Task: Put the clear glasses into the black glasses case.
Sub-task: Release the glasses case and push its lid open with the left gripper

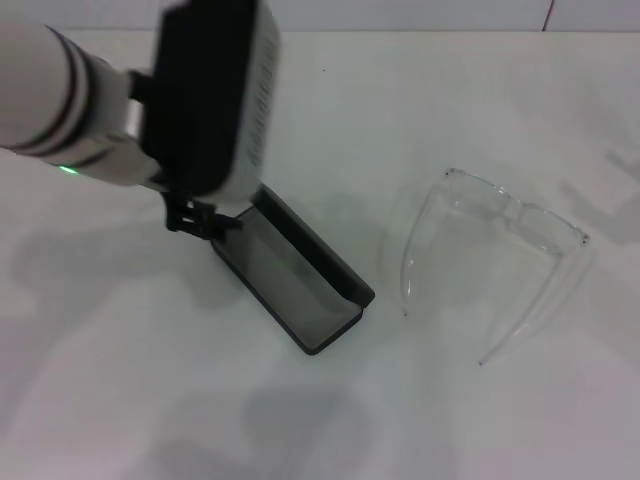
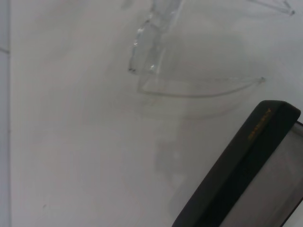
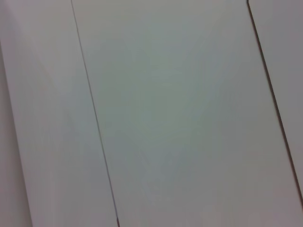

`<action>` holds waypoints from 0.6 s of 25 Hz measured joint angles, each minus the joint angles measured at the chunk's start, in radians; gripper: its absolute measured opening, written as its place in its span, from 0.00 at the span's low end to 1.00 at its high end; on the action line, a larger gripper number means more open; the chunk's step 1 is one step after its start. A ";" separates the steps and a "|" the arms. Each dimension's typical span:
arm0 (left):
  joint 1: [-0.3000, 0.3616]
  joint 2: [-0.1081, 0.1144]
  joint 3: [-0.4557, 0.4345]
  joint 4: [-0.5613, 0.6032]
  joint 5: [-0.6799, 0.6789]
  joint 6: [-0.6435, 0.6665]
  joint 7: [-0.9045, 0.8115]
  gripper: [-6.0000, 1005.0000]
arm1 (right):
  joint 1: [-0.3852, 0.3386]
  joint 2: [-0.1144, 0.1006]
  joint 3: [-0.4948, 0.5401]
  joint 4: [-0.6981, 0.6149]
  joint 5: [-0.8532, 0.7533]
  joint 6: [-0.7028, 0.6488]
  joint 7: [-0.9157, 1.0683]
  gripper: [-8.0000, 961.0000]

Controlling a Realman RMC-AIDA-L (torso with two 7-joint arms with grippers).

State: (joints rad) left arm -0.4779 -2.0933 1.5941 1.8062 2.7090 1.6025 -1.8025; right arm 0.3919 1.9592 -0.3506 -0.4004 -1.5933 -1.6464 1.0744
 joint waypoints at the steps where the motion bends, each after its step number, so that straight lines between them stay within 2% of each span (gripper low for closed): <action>1: 0.000 0.000 0.000 0.000 0.000 0.000 0.000 0.66 | 0.000 0.000 0.000 0.000 0.000 0.000 0.000 0.90; 5: -0.002 0.000 0.089 -0.044 0.013 -0.048 -0.002 0.65 | 0.000 -0.003 0.001 0.000 0.001 -0.001 0.003 0.90; 15: -0.001 -0.001 0.206 -0.111 0.078 -0.122 -0.002 0.64 | -0.012 0.002 0.001 0.000 0.015 -0.015 0.004 0.90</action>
State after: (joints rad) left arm -0.4786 -2.0939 1.8002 1.6955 2.7869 1.4808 -1.8045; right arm 0.3794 1.9617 -0.3497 -0.4003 -1.5783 -1.6617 1.0787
